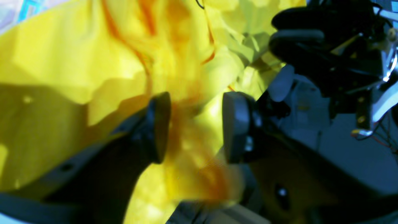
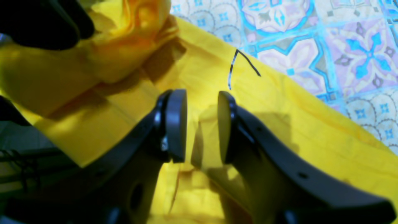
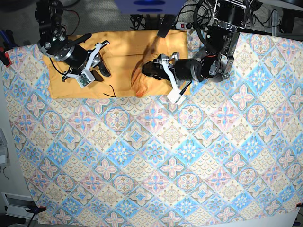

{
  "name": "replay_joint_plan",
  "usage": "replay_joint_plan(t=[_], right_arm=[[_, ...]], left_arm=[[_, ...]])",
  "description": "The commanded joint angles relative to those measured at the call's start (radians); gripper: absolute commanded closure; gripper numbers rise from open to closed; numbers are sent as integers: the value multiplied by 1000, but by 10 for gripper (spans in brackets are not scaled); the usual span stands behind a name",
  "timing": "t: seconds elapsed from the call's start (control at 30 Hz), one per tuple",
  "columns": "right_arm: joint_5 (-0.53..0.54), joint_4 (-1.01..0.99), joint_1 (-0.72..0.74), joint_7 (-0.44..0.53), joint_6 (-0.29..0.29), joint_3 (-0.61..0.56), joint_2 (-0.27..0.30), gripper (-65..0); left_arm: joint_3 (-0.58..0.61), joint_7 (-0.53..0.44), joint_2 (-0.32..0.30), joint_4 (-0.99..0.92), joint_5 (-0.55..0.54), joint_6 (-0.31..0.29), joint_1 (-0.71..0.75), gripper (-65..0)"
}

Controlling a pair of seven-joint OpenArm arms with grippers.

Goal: Fold the T-shirt properly
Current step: 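Release the left gripper and move it back to the strip's end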

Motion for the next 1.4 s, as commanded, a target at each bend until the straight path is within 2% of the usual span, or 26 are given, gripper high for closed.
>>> replay_joint_plan(t=[0.0,0.13,0.27,0.33,0.53,0.6,0.73,0.8,0.87,1.03,1.27,1.37], right_arm=[[16,20,3,24,1,4,9,-161],[16,21,3,24,1,4,9,-161],[16,23,3,25,0,13,8,-161],[16,24,-2,25,0,55,6,-161],[19,46,-3,25,0,125,5,-161],[19,46,-3,25,0,125,5,-161],[19,46,-3,25,0,125,5,-161],[21,46,-3,25,0,125,5,-161],[21,46,-3,25,0,125,5,-161],[21,43,-2,25,0,124,5,-161],[21,40,0,24,0,118,5,-161],[21,40,0,24,0,118,5,-161]], left_arm=[[-2,-13,0,34,-20,-26,-12,-314],[-10,-12,-18,97,-22,-64,-6,-338],[-14,-18,-61,125,-20,-64,-3,-337],[-37,-18,-81,126,-20,-64,13,-337],[-117,-21,-97,117,-2,-63,62,-334],[-116,-17,-97,117,-8,-63,65,-300],[-152,-18,-106,119,-8,-63,105,-185],[-186,-18,-110,119,-11,-63,133,-156],[-223,-18,-112,119,-11,-63,154,-155],[-332,-12,-112,117,-5,-63,206,-229],[-335,-21,-107,11,-5,-64,195,-407],[-333,-21,-104,-30,-3,-66,171,-451]])
